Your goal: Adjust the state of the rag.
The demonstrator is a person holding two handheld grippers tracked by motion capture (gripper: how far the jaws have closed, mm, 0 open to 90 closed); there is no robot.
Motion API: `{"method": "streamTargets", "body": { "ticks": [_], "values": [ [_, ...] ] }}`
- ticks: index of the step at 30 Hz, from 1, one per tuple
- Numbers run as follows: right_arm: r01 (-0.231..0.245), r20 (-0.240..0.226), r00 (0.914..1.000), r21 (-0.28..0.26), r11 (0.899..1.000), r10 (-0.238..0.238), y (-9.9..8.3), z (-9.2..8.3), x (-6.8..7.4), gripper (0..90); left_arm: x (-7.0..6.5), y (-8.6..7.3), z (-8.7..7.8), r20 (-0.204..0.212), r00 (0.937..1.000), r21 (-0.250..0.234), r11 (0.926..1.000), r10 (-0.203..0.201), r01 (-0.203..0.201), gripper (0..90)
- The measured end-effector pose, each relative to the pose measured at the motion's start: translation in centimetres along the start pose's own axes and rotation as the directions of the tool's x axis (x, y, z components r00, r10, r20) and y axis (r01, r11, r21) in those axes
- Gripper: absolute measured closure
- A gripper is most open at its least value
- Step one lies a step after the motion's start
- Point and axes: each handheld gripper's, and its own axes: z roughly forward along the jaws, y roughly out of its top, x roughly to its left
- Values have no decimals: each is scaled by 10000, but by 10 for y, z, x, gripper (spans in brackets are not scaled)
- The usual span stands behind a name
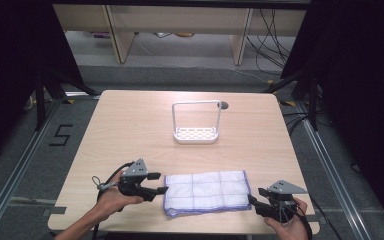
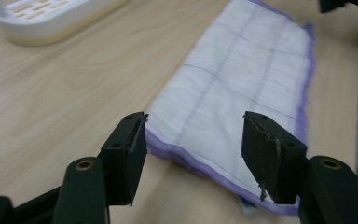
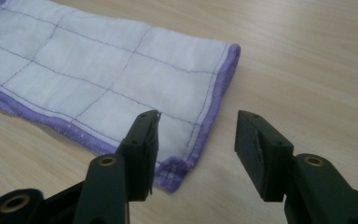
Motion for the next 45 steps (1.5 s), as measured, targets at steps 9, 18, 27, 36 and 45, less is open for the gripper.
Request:
{"method": "streamTargets", "body": {
  "ticks": [9,18,27,36,45],
  "values": [
    [631,463,9967,804,9948,-670,-5,8,19,463,26,12,28,-209,9996,698,9973,-197,211,362],
    [424,847,9948,1606,9861,-565,-12,20,20,471,22,2,48,-1,9968,1409,9869,796,-788,434],
    [507,601,9963,1563,9864,-607,-11,22,24,613,19,-2,47,471,9935,1455,9832,1041,-1099,621],
    [998,247,9942,1404,9851,-1042,-10,20,18,863,7,-6,36,593,9835,1535,9720,1708,-1781,837],
    [1721,131,9845,1225,9774,-1749,35,42,6,869,-12,-19,5,877,9849,1033,9820,1495,-1582,842]
  ]
}}
